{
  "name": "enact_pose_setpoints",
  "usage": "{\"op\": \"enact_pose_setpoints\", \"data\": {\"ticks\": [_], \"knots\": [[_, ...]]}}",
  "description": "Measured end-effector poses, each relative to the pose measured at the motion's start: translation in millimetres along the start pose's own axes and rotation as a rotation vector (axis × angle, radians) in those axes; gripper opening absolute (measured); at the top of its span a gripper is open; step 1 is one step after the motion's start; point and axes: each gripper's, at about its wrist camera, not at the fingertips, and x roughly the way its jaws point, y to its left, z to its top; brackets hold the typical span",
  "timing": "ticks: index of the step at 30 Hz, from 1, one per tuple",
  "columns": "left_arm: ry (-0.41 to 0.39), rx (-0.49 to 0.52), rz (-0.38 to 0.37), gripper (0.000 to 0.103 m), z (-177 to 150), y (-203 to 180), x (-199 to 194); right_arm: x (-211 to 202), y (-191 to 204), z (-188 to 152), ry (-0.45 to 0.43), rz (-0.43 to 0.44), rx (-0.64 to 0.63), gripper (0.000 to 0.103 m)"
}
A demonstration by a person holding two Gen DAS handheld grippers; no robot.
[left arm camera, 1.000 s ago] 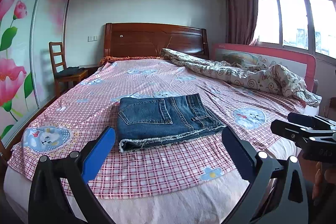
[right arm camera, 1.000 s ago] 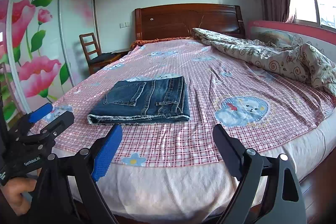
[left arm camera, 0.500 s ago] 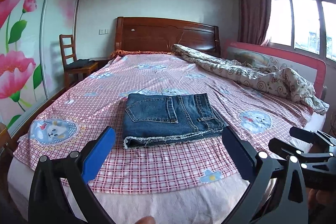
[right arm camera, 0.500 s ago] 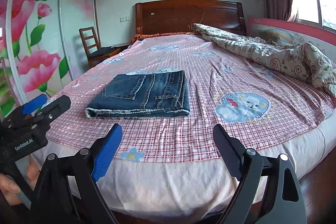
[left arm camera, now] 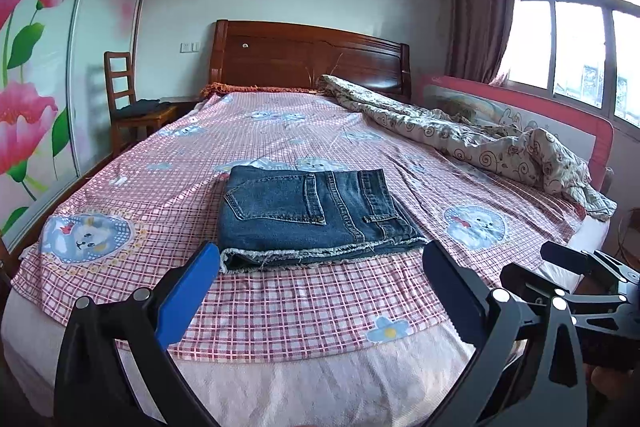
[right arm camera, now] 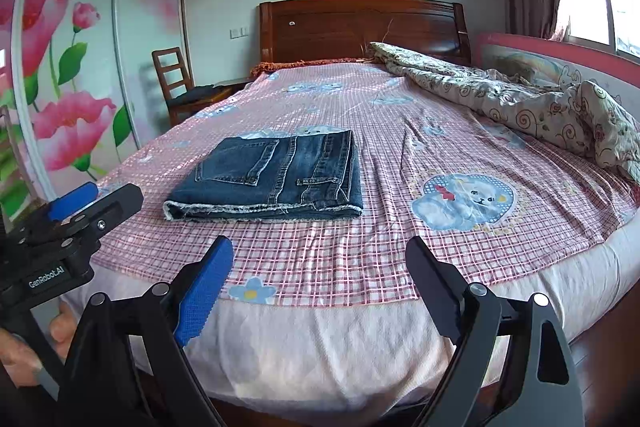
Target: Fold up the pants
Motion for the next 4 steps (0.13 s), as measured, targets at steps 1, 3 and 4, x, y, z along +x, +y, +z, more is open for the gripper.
{"op": "enact_pose_setpoints", "data": {"ticks": [1, 3, 4], "knots": [[0.004, -0.022, -0.014, 0.101, -0.5, 3.1, 1.4, 0.5, -0.2, 0.2, 0.001, 0.0, 0.002, 0.087], [-0.007, -0.072, 0.009, 0.101, -2.7, 9.6, 1.5, 1.6, -1.1, -0.6, 0.002, -0.001, 0.005, 0.087], [-0.018, -0.08, 0.039, 0.101, -4.1, 11.3, 0.7, 1.9, -1.1, -1.5, 0.001, -0.006, 0.001, 0.087]]}}
